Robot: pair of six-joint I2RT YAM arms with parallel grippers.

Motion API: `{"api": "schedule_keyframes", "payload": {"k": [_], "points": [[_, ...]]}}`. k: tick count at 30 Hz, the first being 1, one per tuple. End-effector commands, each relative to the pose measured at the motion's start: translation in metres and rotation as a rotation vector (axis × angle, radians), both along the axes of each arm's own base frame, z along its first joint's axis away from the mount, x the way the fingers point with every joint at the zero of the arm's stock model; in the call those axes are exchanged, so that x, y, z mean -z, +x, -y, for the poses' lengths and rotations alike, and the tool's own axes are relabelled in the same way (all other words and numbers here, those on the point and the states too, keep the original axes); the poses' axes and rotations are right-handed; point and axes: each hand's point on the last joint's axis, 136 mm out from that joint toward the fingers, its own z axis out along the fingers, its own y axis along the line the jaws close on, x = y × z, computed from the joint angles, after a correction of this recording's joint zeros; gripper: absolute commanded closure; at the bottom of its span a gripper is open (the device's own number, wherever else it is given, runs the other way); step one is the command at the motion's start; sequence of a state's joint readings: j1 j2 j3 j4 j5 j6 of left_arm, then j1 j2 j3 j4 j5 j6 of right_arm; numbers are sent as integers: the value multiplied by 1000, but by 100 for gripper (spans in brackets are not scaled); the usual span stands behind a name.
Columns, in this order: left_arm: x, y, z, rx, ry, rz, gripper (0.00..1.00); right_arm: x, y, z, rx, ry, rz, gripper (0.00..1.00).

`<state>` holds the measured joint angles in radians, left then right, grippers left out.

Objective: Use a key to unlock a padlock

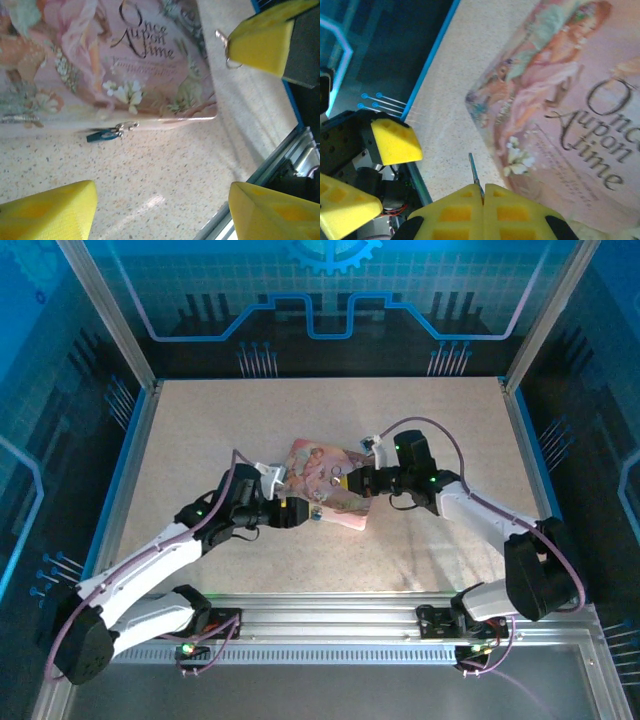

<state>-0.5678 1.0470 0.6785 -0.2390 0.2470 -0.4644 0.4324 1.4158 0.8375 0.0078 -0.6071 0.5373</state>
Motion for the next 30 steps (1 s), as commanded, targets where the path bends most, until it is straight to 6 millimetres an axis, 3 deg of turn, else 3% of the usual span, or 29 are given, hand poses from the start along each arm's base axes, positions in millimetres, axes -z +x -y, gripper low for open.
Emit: {"api": "schedule_keyframes", "payload": {"k": [1, 11, 17, 30], "points": [[15, 0, 7, 34, 21, 16, 28, 23, 3, 12, 50, -34, -81, 100], [57, 4, 21, 56, 76, 23, 26, 64, -3, 26, 86, -107, -187, 100], [72, 10, 24, 39, 108, 73, 26, 83, -10, 32, 97, -145, -252, 100], [93, 14, 26, 53, 120, 165, 28, 98, -18, 35, 94, -169, -298, 100]]}}
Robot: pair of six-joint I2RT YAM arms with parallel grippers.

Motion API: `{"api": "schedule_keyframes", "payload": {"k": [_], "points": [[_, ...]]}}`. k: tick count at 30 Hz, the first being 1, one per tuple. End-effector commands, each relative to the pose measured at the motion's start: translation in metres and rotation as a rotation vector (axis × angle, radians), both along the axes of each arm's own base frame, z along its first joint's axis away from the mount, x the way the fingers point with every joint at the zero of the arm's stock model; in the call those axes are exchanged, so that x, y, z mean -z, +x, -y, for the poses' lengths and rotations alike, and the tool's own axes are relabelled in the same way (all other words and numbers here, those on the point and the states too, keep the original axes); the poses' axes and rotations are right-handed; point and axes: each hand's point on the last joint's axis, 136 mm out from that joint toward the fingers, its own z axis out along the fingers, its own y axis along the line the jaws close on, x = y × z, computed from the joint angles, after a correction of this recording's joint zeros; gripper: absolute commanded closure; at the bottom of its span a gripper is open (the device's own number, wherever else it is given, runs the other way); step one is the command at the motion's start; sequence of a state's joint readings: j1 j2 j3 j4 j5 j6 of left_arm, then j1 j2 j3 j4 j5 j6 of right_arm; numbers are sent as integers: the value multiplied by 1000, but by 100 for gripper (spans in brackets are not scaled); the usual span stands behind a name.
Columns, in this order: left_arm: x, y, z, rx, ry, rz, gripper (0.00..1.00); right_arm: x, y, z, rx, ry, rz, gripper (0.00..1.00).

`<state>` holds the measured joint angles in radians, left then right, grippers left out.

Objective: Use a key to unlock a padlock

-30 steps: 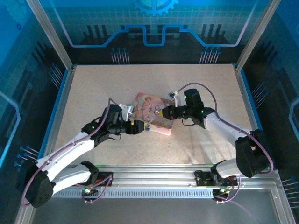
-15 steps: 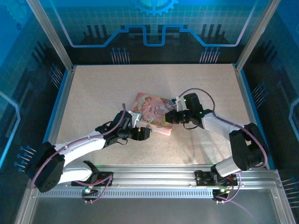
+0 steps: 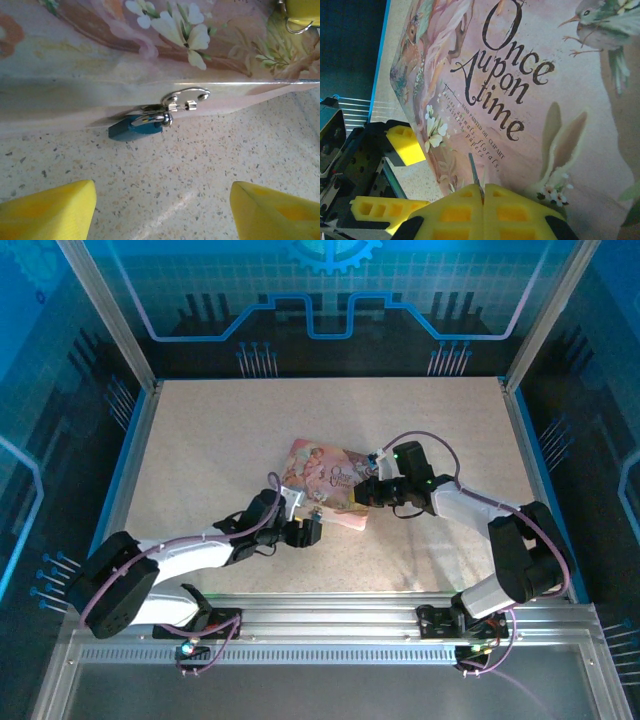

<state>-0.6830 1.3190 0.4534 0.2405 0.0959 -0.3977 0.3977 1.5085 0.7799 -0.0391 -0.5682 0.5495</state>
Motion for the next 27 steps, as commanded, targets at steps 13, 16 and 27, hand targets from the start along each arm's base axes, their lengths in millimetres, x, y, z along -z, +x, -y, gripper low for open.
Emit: {"api": "schedule_keyframes", "payload": {"k": [13, 16, 27], "points": [[12, 24, 14, 7, 22, 134, 33, 33, -18, 16, 24, -77, -111, 100], [16, 26, 17, 6, 21, 127, 33, 32, -18, 16, 24, -77, -111, 100], [19, 33, 23, 13, 20, 142, 34, 32, -18, 15, 18, -70, -109, 100]]}}
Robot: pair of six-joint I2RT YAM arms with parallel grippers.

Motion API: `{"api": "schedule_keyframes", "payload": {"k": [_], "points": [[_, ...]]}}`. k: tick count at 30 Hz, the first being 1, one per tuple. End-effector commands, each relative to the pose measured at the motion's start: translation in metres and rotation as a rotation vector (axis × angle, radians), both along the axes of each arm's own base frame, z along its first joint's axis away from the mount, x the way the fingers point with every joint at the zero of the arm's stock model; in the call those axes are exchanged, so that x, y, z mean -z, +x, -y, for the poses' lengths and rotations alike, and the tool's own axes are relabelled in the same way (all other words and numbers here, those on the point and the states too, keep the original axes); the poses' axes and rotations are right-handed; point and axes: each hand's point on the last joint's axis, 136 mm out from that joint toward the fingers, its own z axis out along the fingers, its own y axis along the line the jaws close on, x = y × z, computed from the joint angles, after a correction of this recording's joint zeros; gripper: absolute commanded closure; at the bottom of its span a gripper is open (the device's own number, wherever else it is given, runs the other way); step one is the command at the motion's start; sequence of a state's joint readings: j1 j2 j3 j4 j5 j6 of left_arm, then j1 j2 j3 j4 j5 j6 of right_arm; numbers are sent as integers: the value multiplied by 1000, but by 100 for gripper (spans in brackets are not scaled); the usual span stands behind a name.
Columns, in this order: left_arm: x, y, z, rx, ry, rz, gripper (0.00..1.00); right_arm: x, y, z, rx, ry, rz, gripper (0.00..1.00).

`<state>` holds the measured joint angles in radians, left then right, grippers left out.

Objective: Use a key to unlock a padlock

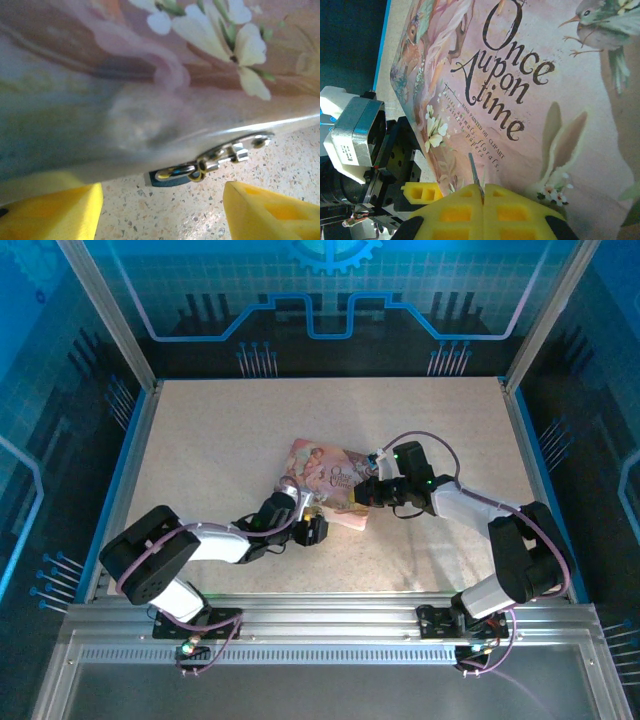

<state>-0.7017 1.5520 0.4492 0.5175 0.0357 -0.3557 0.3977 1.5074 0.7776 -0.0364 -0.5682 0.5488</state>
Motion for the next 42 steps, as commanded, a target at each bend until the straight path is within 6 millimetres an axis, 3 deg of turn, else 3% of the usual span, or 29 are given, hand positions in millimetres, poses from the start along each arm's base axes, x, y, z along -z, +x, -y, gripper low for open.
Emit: {"api": "schedule_keyframes", "payload": {"k": [1, 21, 31, 42], "points": [[-10, 11, 9, 14, -6, 63, 34, 33, -17, 15, 19, -69, -113, 100], [-34, 18, 30, 30, -96, 62, 51, 32, -19, 15, 18, -62, -111, 100], [-32, 19, 34, 21, -77, 61, 56, 31, -19, 14, 18, -60, -110, 100], [-32, 23, 32, -21, -86, 47, 67, 26, -18, 13, 15, -41, -93, 100]]}}
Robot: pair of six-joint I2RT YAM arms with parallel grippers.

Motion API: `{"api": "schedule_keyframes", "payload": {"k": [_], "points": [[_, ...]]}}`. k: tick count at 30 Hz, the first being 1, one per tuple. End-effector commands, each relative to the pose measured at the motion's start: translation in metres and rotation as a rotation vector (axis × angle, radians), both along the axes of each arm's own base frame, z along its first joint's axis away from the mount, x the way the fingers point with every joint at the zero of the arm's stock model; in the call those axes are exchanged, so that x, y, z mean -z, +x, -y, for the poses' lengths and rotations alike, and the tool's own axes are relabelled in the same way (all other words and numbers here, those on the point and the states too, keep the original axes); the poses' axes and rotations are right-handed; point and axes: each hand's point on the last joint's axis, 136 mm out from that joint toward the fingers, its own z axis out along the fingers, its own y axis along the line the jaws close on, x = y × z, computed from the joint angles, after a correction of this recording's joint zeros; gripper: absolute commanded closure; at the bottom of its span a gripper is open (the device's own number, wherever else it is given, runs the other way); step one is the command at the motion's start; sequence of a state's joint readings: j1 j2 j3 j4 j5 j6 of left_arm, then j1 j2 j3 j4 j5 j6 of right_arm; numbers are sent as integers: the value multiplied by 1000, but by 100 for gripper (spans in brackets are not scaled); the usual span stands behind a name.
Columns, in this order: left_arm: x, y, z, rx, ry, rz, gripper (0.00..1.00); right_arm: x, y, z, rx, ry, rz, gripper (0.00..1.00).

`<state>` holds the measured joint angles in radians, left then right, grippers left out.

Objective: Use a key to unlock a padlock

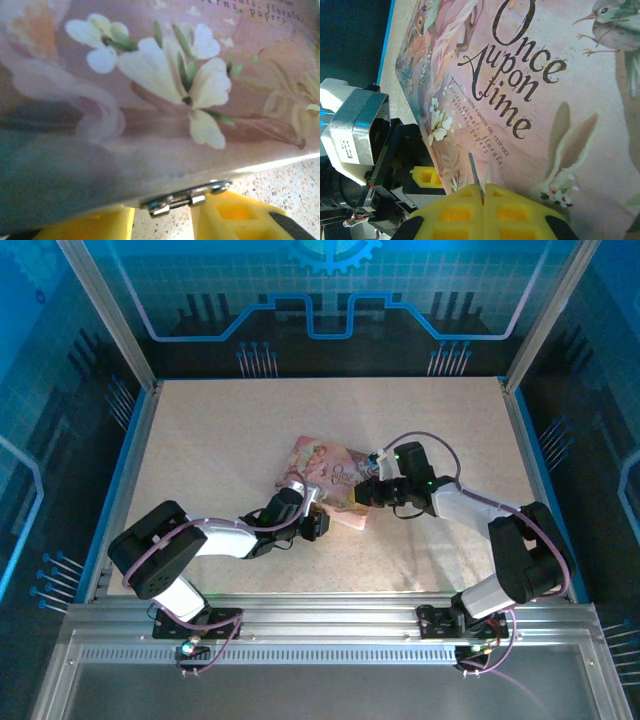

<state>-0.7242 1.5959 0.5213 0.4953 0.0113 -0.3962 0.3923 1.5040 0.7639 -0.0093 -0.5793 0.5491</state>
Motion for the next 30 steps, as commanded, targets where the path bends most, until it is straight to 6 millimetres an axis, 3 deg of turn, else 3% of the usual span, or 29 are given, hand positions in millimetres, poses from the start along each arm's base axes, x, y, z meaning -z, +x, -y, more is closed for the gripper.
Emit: {"api": "schedule_keyframes", "payload": {"k": [1, 10, 20, 30], "points": [[-26, 13, 17, -2, -73, 56, 68, 26, -18, 12, 17, -51, -97, 100], [-35, 9, 20, -26, -122, -14, 70, -4, -12, 5, 5, -13, 29, 100], [-51, 3, 27, -47, -182, -120, 70, -33, -34, 16, 16, -56, 247, 100], [-75, 0, 43, -25, -202, -247, 71, -27, -62, 10, -52, -105, 401, 100]]}}
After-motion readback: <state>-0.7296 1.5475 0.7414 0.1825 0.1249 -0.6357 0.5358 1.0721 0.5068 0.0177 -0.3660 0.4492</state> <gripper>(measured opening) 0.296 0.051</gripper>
